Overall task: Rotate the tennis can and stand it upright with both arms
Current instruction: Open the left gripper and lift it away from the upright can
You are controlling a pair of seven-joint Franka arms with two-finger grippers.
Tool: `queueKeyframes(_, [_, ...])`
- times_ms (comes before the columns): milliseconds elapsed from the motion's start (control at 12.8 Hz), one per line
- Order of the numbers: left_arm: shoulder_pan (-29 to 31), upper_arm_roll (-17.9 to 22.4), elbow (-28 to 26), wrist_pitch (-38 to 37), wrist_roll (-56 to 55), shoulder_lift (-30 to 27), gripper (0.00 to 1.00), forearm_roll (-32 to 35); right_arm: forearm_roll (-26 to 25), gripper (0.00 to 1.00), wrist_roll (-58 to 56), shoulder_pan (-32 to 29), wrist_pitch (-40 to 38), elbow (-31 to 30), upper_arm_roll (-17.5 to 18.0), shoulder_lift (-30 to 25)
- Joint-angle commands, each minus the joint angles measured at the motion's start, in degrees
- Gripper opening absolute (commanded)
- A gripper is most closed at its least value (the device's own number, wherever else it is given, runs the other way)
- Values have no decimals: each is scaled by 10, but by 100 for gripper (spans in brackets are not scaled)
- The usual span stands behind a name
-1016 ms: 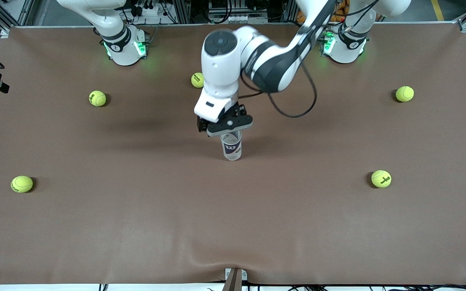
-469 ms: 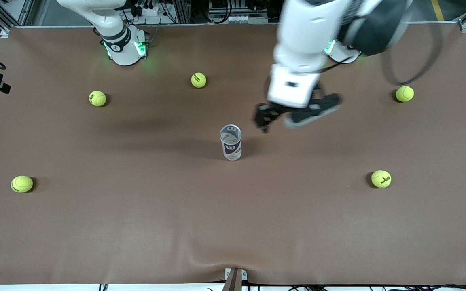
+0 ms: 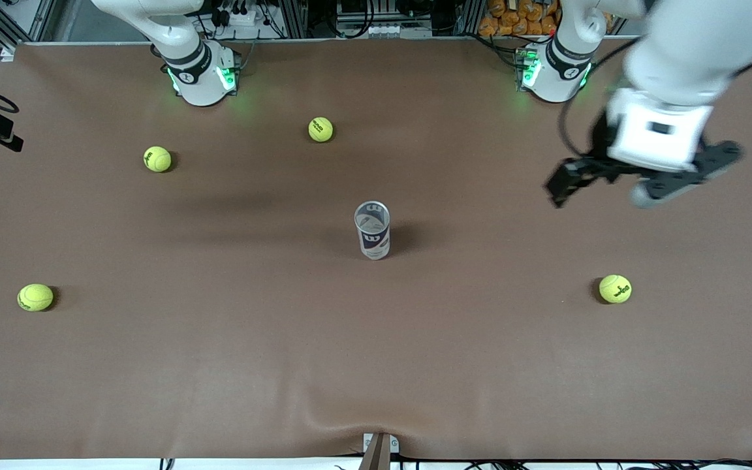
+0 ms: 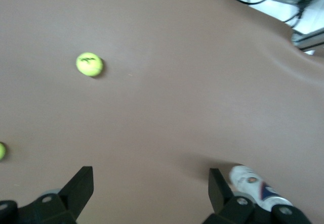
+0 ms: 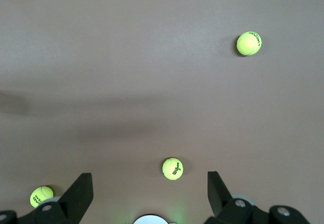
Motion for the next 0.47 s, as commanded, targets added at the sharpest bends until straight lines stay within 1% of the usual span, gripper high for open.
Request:
queueKeyframes(0, [52,-9,-38,-17,80,-43,100,8,-8,100,7,-12,1,-10,11,-10])
queueKeyframes(313, [104,-10,-107,-16,170,-96,100,10,-9,100,4,-14,0,-10,11,-10])
queueKeyframes(391, [107,-10,-122,-15,191,-106,100,9,-8,100,3,-14,0,-10,10,-10])
